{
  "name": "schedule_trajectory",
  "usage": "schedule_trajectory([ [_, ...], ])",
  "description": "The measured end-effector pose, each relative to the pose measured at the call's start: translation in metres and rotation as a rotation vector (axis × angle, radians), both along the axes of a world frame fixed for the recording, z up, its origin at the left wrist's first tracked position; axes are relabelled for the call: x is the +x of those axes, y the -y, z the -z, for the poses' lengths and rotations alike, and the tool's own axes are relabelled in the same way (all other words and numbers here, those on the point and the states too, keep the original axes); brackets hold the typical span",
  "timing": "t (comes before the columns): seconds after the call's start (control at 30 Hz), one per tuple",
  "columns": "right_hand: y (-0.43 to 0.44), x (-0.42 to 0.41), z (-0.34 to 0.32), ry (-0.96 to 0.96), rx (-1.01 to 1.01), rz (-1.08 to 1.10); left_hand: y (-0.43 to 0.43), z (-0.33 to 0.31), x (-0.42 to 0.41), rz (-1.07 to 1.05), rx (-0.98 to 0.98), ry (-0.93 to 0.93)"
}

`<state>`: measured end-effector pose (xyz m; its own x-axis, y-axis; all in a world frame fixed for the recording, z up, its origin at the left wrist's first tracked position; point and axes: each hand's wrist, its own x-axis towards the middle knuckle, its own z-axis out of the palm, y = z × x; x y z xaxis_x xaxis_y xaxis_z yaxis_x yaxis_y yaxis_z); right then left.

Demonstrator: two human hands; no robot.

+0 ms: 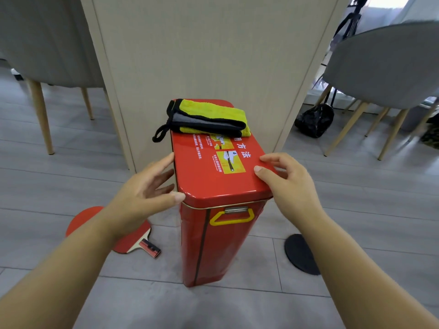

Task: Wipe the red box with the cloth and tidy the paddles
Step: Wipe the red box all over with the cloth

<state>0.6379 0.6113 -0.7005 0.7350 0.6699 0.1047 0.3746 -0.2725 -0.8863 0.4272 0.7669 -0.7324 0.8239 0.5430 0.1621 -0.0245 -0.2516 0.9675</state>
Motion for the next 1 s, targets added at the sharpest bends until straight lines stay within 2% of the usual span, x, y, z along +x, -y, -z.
schedule_trajectory([
  [0.07, -0.01, 0.005, -0.013, 0.087, -0.05, -0.005, 0.0, -0.006, 0.004, -0.219, 0.128, -0.034],
  [0.13, -0.024, 0.009, -0.029, 0.178, -0.069, -0.014, -0.001, -0.016, 0.011, -0.391, 0.335, 0.002],
  [0.2, -0.043, 0.014, -0.042, 0.23, -0.08, -0.021, -0.001, -0.027, 0.018, -0.402, 0.569, -0.02],
  [0.27, -0.066, 0.021, -0.051, 0.249, -0.084, -0.025, -0.002, -0.034, 0.025, -0.328, 0.708, -0.085],
  [0.37, -0.095, 0.033, -0.056, 0.239, -0.129, -0.069, -0.002, -0.038, 0.03, -0.242, 0.705, -0.125],
  [0.6, -0.126, 0.058, -0.053, 0.179, -0.345, -0.216, -0.007, -0.037, 0.028, -0.217, 0.64, -0.128],
  [0.73, -0.123, 0.062, -0.053, 0.143, -0.358, -0.203, -0.005, -0.035, 0.028, -0.216, 0.579, -0.1],
  [0.87, -0.108, 0.066, -0.052, 0.069, -0.325, -0.209, -0.001, -0.033, 0.029, -0.254, 0.519, -0.055],
  [1.0, -0.082, 0.065, -0.039, -0.047, -0.096, -0.162, 0.001, -0.032, 0.03, -0.262, 0.498, -0.025],
])
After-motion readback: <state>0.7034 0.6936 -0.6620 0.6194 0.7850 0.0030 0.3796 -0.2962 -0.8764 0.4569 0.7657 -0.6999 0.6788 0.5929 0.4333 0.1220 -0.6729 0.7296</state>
